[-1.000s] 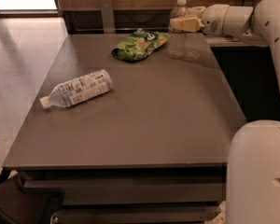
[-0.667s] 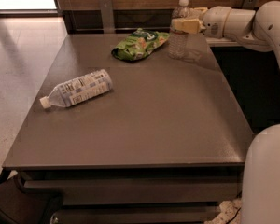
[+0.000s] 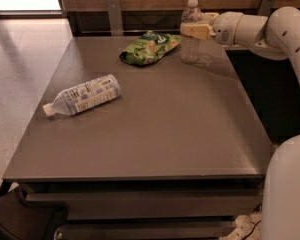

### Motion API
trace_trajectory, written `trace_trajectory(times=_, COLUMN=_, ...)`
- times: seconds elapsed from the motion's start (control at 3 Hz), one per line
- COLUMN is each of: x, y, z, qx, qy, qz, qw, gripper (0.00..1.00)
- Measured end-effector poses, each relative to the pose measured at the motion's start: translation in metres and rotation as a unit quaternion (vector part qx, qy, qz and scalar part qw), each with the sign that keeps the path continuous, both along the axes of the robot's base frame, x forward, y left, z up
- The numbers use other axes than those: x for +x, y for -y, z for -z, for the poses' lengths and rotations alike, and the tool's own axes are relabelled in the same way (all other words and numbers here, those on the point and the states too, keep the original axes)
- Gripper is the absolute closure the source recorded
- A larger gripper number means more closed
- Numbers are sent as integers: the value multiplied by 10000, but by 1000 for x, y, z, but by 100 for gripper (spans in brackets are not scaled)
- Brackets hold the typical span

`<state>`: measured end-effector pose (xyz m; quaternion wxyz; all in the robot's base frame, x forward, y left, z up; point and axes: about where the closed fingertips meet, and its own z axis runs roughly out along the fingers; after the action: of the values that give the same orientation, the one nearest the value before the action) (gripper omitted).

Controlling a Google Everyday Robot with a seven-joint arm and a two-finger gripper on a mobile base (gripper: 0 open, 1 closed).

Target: Move water bottle near green rice chip bag

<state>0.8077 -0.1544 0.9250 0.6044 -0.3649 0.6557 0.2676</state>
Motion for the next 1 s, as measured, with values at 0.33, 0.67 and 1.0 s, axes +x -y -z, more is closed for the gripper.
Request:
trace_trajectory(times=0.33, x=0, y=0, z=-1, qx=0, qy=0, qz=0, qw=10000, gripper=37)
trace_trajectory(times=0.67, x=1, y=-4, z=0, qx=4, qy=-7, qz=-24, qw=10000, gripper=15)
trace_trajectory(times=1.0, x=1, y=-7, z=1, qx=9, qy=-14, qz=-48, qw=10000, gripper=0)
